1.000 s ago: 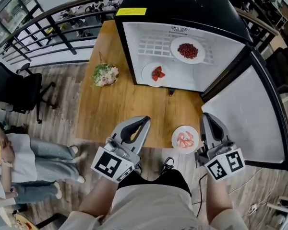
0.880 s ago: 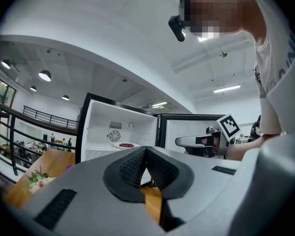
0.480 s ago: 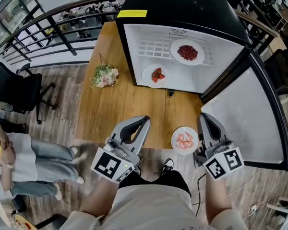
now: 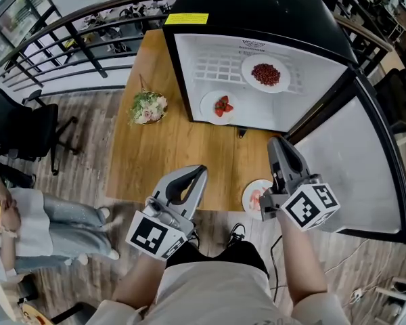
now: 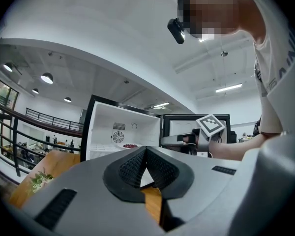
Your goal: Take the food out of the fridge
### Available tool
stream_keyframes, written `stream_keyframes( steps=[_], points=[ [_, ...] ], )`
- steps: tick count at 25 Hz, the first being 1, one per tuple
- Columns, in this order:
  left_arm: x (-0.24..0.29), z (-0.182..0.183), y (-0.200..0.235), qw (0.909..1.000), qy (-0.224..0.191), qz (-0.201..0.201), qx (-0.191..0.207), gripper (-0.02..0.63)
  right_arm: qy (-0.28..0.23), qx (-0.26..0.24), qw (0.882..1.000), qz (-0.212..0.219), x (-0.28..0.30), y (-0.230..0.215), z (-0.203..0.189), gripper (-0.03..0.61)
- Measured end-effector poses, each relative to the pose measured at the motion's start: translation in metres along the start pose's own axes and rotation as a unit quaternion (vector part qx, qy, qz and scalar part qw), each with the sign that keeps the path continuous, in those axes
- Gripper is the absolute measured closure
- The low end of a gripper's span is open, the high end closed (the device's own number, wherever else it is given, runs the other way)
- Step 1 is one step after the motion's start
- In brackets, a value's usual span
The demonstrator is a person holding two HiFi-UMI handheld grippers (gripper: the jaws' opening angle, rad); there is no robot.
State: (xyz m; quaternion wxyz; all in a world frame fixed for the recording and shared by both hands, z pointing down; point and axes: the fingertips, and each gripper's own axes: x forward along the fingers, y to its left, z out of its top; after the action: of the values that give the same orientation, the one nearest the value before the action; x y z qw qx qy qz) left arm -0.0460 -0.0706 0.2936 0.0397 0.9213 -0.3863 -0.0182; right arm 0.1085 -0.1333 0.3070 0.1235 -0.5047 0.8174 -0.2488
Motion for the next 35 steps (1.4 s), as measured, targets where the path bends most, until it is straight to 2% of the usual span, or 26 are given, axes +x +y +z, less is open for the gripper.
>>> stream_keyframes(
  steps=[4, 7, 11, 15, 18, 20, 26, 32, 35],
  points=[
    [0.001, -0.006, 0.010, 0.9999, 0.006, 0.007, -0.007, 0.606, -0.016, 0.088, 0.996, 0.006, 0.042, -0.009, 0.012, 0.496],
    [0.007, -0.006, 0.020, 0.9999, 0.004, 0.007, -0.012, 0.606, -0.038, 0.150, 0.988, -0.024, 0.064, -0.025, 0.016, 0.478],
    [0.018, -0.006, 0.034, 0.9999, 0.002, 0.003, -0.013, 0.606, -0.052, 0.233, 0.968, -0.073, 0.085, -0.055, 0.010, 0.462],
    [0.031, -0.013, 0.047, 0.9996, 0.010, 0.004, -0.024, 0.606, -0.077, 0.291, 0.950, -0.083, 0.103, -0.078, 0.011, 0.462],
    [0.040, -0.017, 0.052, 0.9997, 0.011, -0.002, -0.020, 0.606, -0.088, 0.338, 0.932, -0.099, 0.109, -0.095, 0.008, 0.462],
    [0.045, -0.019, 0.054, 0.9997, 0.013, -0.007, -0.021, 0.606, -0.094, 0.355, 0.924, -0.109, 0.112, -0.102, 0.008, 0.462],
    [0.052, -0.026, 0.061, 0.9995, 0.019, -0.009, -0.025, 0.606, -0.098, 0.359, 0.921, -0.113, 0.123, -0.110, 0.008, 0.462],
    [0.051, -0.032, 0.062, 0.9993, 0.024, -0.009, -0.028, 0.606, -0.118, 0.392, 0.905, -0.117, 0.127, -0.129, 0.008, 0.462],
    [0.050, -0.034, 0.063, 0.9992, 0.025, -0.008, -0.028, 0.606, -0.121, 0.394, 0.903, -0.122, 0.129, -0.134, 0.007, 0.468]
  ],
)
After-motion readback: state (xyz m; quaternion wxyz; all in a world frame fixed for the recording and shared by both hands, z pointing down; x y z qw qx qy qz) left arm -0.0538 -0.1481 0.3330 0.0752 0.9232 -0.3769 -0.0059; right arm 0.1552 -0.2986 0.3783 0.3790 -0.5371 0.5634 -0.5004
